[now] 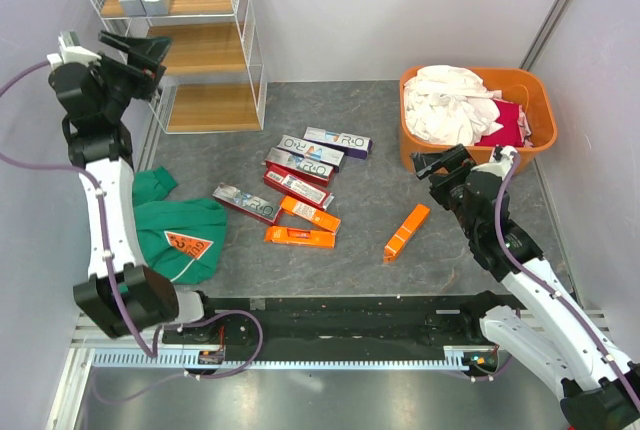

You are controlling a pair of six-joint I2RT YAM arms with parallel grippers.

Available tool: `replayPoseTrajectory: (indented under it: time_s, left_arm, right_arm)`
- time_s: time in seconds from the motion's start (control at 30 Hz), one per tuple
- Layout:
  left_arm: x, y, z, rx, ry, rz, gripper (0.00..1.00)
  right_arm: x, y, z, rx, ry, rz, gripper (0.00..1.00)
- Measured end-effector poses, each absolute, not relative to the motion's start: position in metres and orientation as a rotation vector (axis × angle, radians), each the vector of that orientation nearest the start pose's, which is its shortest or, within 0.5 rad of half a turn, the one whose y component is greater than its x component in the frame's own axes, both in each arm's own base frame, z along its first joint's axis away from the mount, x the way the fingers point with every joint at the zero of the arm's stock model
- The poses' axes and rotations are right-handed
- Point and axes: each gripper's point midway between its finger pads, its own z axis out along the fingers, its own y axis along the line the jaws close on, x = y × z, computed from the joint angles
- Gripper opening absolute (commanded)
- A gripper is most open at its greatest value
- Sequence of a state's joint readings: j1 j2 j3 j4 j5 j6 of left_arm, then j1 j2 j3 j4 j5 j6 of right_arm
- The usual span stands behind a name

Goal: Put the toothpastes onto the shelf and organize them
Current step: Place the toothpaste on the shelf, then pick up the toothpaste from the center of the board.

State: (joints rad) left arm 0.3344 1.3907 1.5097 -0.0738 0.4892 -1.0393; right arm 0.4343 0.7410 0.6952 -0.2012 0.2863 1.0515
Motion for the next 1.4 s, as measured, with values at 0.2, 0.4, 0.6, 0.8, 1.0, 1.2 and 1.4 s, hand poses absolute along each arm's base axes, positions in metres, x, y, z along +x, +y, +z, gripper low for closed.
replayPoseTrajectory:
  time_s: [0.2, 0.4, 0.6, 0.8, 1.0, 1.2, 1.4]
  left_arm:
    - [0.401, 0.013, 0.411, -0.616, 1.533, -0.906, 0.97]
    - [0.38, -0.004, 0.342, -0.625, 1.686, -0.887, 0.97]
    - [0.356, -0.042, 0.28, -0.588, 1.845, -0.897, 0.97]
    - [0.331, -0.093, 0.212, -0.519, 2.065, -0.909, 0.97]
    - [0.304, -0.143, 0.169, -0.391, 2.238, -0.903, 0.97]
    - [0.294, -0.162, 0.142, -0.335, 2.332, -0.86, 0.97]
    - [0.291, -0.169, 0.128, -0.314, 2.382, -0.829, 0.98]
  right_arm:
    - [0.289, 0.119, 0.251, 0.765, 1.738, 0.783, 0.98]
    - [0.286, 0.124, 0.237, 0.742, 1.789, 0.78, 0.98]
    - [0.284, 0.135, 0.216, 0.68, 1.893, 0.767, 0.98]
    - [0.278, 0.138, 0.191, 0.649, 1.992, 0.727, 0.98]
    - [0.272, 0.129, 0.17, 0.694, 2.056, 0.649, 0.98]
    - [0.266, 0.125, 0.142, 0.786, 2.139, 0.589, 0.98]
    - [0.261, 0.125, 0.105, 0.853, 2.266, 0.509, 0.98]
